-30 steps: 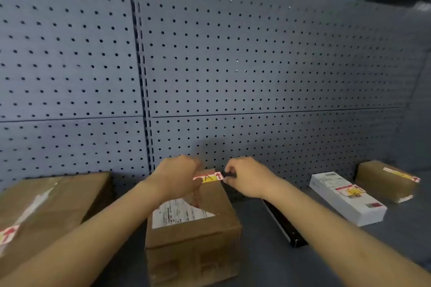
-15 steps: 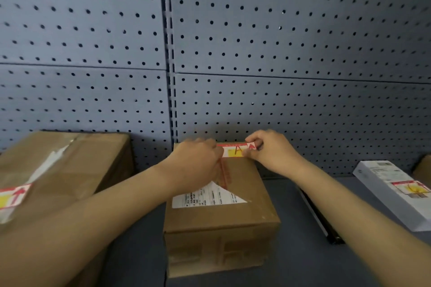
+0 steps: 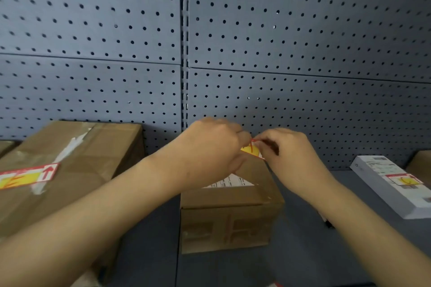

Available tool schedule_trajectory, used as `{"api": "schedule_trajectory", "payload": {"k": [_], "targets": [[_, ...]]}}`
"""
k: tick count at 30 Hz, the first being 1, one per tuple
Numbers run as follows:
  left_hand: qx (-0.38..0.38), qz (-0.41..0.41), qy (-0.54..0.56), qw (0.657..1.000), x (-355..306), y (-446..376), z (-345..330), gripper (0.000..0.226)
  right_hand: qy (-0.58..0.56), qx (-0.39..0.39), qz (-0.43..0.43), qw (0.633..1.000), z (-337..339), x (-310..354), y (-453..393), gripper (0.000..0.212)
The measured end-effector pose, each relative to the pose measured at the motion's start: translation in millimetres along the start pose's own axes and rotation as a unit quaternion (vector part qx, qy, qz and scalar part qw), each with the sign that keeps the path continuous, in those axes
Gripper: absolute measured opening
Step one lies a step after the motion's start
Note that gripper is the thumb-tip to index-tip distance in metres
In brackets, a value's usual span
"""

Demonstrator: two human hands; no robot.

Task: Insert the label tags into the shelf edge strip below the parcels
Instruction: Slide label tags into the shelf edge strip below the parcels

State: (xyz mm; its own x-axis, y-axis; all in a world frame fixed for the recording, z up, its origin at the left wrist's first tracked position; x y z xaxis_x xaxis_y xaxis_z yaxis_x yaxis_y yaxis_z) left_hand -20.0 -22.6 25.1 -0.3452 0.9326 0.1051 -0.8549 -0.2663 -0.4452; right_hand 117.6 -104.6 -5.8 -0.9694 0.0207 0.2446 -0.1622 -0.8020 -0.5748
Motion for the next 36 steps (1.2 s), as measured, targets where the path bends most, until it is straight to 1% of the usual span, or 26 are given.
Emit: {"api": "schedule_trajectory", "payload": {"k": [3, 6, 13, 15, 19, 22, 25, 29, 33, 36], "targets": [[-0.027, 0.009, 0.037, 0.999, -8, 32, 21, 0.029, 0.0, 0.007, 0.023, 1.0, 14, 30, 28, 0.016], [-0.024, 0.029, 0.047, 0.998, -20, 69, 31, 0.025, -0.011, 0.009, 0.028, 0.999, 27, 55, 56, 0.015], [-0.036, 0.119, 0.059, 0.991, -45, 141, 53, 0.024, -0.053, 0.0, 0.032, 0.998, 47, 100, 119, 0.017], [-0.034, 0.14, 0.061, 0.988, -56, 165, 60, 0.024, -0.074, 0.003, 0.026, 0.997, 52, 112, 139, 0.016], [-0.012, 0.155, 0.076, 0.985, -81, 214, 74, 0.027, -0.109, 0.001, 0.041, 0.993, 57, 146, 177, 0.016], [-0.003, 0.179, 0.084, 0.98, -88, 252, 87, 0.024, -0.125, 0.01, 0.05, 0.991, 57, 176, 198, 0.015], [0.002, 0.213, 0.084, 0.974, -84, 287, 100, 0.019, -0.137, 0.02, 0.053, 0.989, 55, 205, 213, 0.015], [0.01, 0.251, 0.044, 0.967, -68, 332, 114, 0.014, -0.141, 0.041, 0.057, 0.987, 41, 252, 221, 0.016], [0.025, 0.292, 0.006, 0.956, -37, 389, 127, 0.02, -0.151, 0.067, 0.062, 0.984, 14, 315, 222, 0.015], [0.048, 0.315, 0.005, 0.948, -5, 443, 140, 0.027, -0.162, 0.089, 0.066, 0.981, -13, 370, 223, 0.015]]}}
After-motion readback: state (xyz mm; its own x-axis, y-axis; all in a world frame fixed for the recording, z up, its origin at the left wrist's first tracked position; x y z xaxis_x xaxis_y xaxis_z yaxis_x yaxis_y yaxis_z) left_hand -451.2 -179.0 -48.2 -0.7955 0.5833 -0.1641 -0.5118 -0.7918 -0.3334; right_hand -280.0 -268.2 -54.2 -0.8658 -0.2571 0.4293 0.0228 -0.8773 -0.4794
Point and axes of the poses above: each hand's wrist, its own y-axis away from the middle knuckle, its own z-axis out of the back of the hand, x = y × z, the point moved 3 cm from there along -y, towards the middle knuckle, and after that the axes turned 12 degrees about z, right-handed, at the moved point
